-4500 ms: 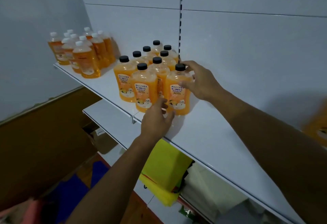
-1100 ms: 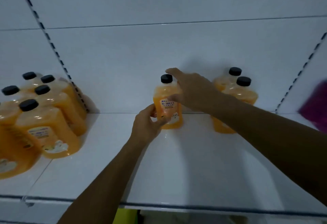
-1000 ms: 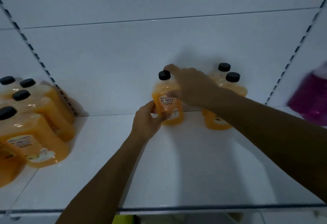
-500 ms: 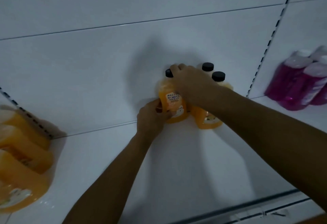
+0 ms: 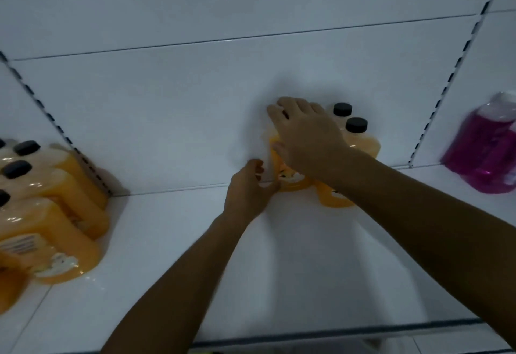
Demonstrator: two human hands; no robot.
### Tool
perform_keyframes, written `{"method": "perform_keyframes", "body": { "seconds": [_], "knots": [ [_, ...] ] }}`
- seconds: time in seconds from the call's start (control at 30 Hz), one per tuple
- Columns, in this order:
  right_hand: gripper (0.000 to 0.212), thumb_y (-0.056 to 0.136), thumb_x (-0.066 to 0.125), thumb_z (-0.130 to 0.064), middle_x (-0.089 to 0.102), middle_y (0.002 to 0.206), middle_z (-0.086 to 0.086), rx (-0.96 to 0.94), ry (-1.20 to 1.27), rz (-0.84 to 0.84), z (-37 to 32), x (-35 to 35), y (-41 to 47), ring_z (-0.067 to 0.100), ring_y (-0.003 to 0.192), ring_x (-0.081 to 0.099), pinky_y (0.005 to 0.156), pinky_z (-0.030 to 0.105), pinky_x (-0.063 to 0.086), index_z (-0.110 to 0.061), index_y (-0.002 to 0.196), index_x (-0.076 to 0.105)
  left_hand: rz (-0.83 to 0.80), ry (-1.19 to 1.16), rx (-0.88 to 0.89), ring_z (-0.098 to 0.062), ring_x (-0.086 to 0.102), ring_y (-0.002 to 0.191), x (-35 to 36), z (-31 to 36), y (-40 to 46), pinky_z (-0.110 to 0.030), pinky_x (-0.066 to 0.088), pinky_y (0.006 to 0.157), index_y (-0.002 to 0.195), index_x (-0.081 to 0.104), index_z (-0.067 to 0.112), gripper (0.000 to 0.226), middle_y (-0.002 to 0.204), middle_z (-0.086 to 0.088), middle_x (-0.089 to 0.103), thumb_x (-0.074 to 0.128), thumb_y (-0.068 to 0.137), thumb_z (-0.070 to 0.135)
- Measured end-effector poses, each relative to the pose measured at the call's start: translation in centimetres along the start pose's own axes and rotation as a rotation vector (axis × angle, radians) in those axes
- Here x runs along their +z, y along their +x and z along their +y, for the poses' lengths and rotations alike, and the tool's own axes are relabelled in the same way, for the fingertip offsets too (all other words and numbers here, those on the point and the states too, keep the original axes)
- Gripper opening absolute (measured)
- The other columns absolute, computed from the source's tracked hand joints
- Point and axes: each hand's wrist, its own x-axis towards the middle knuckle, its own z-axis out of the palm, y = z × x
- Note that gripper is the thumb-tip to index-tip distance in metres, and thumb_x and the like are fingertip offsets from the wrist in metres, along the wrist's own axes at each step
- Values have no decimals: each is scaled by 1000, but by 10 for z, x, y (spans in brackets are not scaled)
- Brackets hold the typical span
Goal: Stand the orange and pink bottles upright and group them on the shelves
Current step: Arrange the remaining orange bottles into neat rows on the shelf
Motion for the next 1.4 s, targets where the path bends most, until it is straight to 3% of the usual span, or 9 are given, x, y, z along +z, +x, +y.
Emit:
{"method": "perform_keyframes", "body": {
  "seconds": [0.17,0.37,0.57,0.7,0.87,1.13,1.23,1.33,1.4],
  "knots": [
    [55,90,57,-44,50,135,16,-167,70,-6,-48,6,8,34,122,50,104,49,36,-10,132,48,31,141,-84,-13,61,103,-41,-23,-43,-24,46,85,120,59,20,52,119,5,65,67,81,53],
    [54,92,51,-47,47,139,10,-318,274,-7,-127,0,24,29,124,48,105,44,33,-14,134,45,158,218,-235,-8,61,98,-110,-63,-108,-25,50,88,107,69,21,32,111,8,68,61,88,47],
    [52,91,54,-46,52,130,7,-410,619,-101,-208,-24,33,27,113,54,92,41,44,-17,133,43,518,216,-292,-1,63,78,-181,-112,-171,-33,54,74,81,69,22,18,80,13,68,67,87,38],
    [58,86,61,-48,53,127,6,-418,745,-68,-254,-38,45,28,111,55,87,42,48,-18,132,42,677,159,-364,-12,62,85,-214,-134,-190,-31,51,73,99,60,18,25,92,7,65,68,85,38],
    [61,83,66,-49,53,130,2,-344,868,-165,-291,-33,59,23,115,53,91,45,49,-21,132,43,541,85,-330,-17,61,106,-231,-159,-185,-32,49,84,127,49,20,51,121,3,64,69,84,41],
    [47,81,73,-25,60,116,6,-238,1071,-193,-288,-23,62,23,101,60,84,37,54,-14,121,50,408,212,-144,-19,63,105,-238,-182,-169,-35,53,85,131,51,22,50,120,4,66,68,86,36],
    [49,84,71,-23,60,119,7,-185,1090,-211,-280,-25,55,23,100,61,84,35,54,-13,126,49,367,79,-95,-11,61,108,-232,-176,-162,-34,53,89,128,51,24,47,121,10,64,70,85,31],
    [48,84,70,-23,59,119,7,-150,1069,-185,-262,-24,46,21,99,60,82,34,54,-14,126,49,316,2,-99,-5,60,101,-223,-164,-152,-22,51,81,124,55,24,46,116,13,64,74,82,27],
    [48,85,69,-24,59,120,6,-112,1032,-174,-245,-20,38,19,99,59,81,30,51,-15,127,48,270,10,-79,-8,61,97,-214,-158,-141,-24,52,79,123,57,21,48,112,10,66,77,79,28]
  ]
}}
